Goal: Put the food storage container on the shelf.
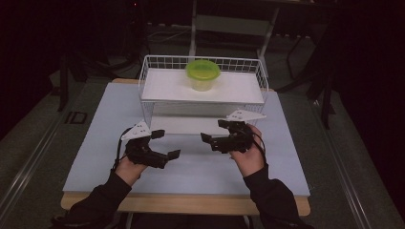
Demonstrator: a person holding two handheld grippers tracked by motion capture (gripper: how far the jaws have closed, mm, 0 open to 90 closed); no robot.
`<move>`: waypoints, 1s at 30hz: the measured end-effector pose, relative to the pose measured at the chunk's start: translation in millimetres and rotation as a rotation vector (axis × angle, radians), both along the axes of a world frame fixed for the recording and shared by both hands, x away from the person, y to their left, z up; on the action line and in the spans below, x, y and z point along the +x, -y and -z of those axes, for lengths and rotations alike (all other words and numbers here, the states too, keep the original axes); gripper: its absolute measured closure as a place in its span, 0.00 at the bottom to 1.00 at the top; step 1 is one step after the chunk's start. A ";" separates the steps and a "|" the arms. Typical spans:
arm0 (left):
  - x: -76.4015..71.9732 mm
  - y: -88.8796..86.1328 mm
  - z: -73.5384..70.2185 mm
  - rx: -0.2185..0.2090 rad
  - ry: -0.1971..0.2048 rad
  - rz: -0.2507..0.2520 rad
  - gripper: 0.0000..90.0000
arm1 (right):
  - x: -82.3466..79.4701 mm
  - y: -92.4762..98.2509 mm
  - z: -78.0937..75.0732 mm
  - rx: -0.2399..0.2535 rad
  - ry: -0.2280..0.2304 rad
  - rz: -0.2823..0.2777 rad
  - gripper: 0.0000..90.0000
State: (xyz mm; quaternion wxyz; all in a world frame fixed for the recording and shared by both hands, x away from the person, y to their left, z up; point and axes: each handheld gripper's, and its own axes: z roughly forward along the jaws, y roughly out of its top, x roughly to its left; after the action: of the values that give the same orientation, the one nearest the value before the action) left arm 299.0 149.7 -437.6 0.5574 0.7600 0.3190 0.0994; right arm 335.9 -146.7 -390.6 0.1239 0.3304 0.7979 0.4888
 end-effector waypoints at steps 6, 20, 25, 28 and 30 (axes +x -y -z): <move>-8.1 -0.5 5.0 0.047 0.016 0.017 0.02 | -7.9 14.7 17.1 -0.008 -0.014 0.005 0.18; -20.7 -18.6 29.8 0.107 -0.046 0.003 0.02 | -27.6 54.8 51.5 0.003 -0.049 0.029 0.18; -20.4 -27.2 35.0 0.114 -0.061 -0.017 0.02 | -34.1 67.1 60.4 0.001 -0.053 0.040 0.18; -20.6 -31.6 36.1 0.128 -0.058 -0.026 0.02 | -37.1 73.6 64.2 -0.009 -0.051 0.043 0.18; -20.4 -35.3 38.2 0.127 -0.058 -0.036 0.02 | -39.1 78.2 67.3 -0.007 -0.039 0.035 0.18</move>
State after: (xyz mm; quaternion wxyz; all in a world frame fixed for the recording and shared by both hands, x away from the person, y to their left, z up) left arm 278.6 185.0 -475.8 0.4969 0.7905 0.3415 0.1074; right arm 296.7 -224.9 -457.9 0.1181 0.3533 0.7960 0.4772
